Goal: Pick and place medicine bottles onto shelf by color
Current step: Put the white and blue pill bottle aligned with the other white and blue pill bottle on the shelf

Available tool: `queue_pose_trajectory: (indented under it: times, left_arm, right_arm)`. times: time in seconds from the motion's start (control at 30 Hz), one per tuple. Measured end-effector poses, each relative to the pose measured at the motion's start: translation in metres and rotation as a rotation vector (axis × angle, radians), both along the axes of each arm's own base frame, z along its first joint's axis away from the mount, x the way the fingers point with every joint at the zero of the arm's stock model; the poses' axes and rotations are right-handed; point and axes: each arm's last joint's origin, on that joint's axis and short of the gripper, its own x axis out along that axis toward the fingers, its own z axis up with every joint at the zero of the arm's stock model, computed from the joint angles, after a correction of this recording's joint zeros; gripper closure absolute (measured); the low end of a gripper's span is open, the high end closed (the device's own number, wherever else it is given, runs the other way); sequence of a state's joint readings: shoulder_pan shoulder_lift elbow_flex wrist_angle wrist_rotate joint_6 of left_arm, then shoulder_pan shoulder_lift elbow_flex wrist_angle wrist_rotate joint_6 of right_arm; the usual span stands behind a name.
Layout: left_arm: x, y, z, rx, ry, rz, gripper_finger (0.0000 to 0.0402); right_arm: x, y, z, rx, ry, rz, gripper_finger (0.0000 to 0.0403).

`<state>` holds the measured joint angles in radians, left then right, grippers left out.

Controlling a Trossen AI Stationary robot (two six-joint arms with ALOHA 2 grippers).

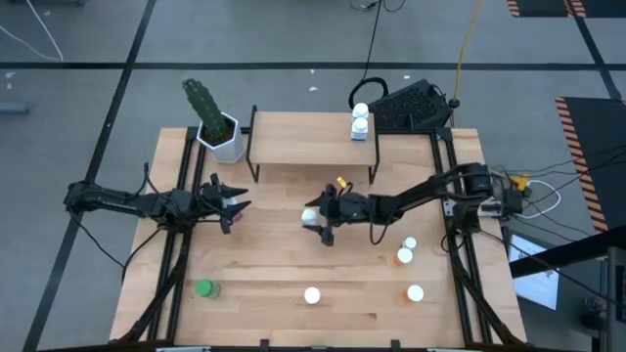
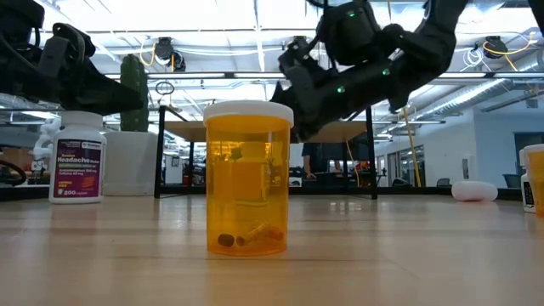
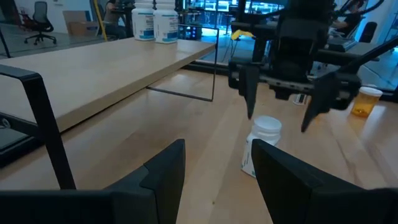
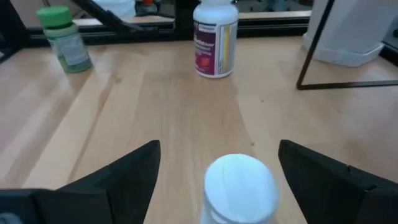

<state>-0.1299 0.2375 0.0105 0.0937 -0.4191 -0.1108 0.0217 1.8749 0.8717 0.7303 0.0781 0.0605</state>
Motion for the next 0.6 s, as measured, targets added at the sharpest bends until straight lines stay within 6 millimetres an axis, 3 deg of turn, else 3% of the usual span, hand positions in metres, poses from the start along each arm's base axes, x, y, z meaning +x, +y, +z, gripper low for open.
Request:
queue_pose_trajectory:
  times: [0.23, 0.6]
  left_arm:
    - [0.000, 0.000, 0.000, -0.002, 0.000, 0.000, 0.0213]
    - [0.000, 0.000, 0.000, 0.001, -0.002, 0.001, 0.0213]
  right_arm:
    - [0.001, -0.003, -0.007, -0.022, 0.041, -0.084, 0.0085]
    - [-0.002, -0.002, -0.014, -0.028, 0.114, -0.077, 0.0099]
